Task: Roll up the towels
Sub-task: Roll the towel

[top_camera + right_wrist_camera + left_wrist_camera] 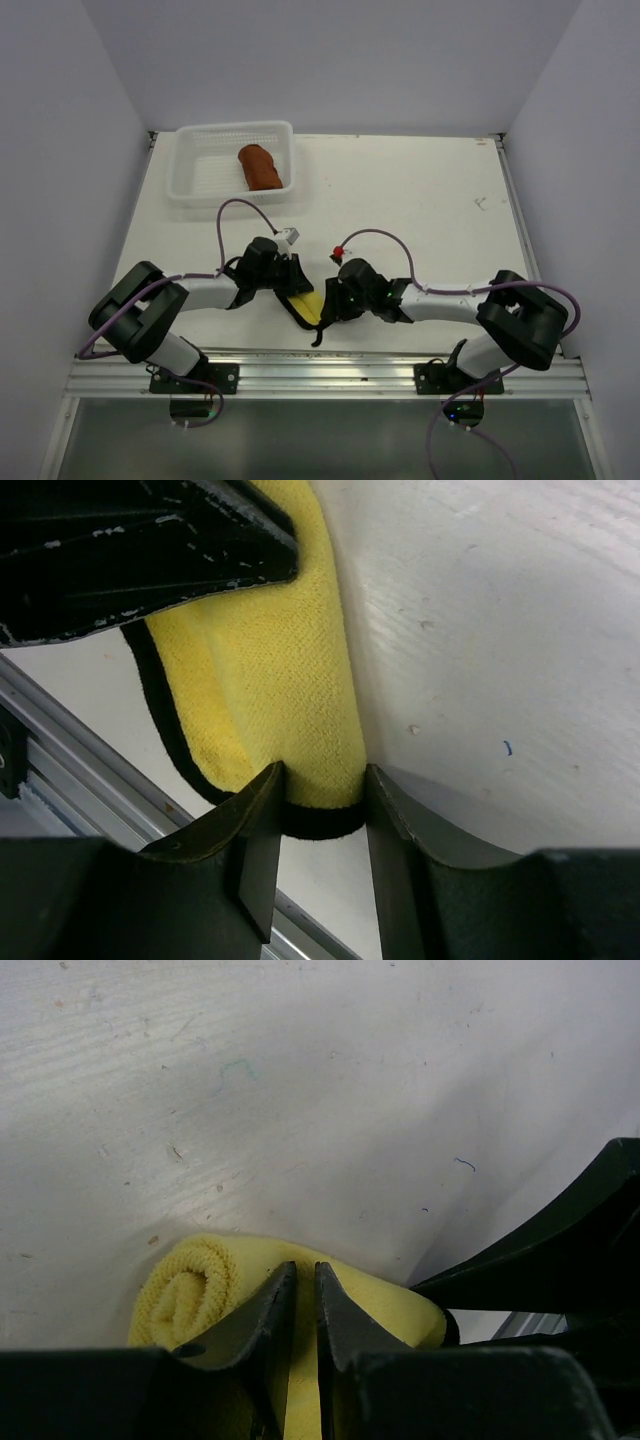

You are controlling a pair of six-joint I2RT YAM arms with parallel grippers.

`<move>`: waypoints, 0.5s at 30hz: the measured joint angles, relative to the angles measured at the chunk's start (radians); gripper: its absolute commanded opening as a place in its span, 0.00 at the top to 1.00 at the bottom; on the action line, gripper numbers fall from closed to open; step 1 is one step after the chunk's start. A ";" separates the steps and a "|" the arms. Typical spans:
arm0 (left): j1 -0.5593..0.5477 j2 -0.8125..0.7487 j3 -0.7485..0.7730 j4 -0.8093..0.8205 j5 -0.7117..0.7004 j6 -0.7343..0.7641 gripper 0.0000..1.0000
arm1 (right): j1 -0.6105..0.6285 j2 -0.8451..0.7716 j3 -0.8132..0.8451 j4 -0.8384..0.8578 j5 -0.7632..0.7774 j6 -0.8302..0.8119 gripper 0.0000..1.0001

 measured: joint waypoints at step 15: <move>0.001 -0.002 0.072 -0.116 -0.042 0.009 0.74 | 0.162 0.009 0.051 -0.039 0.272 -0.044 1.00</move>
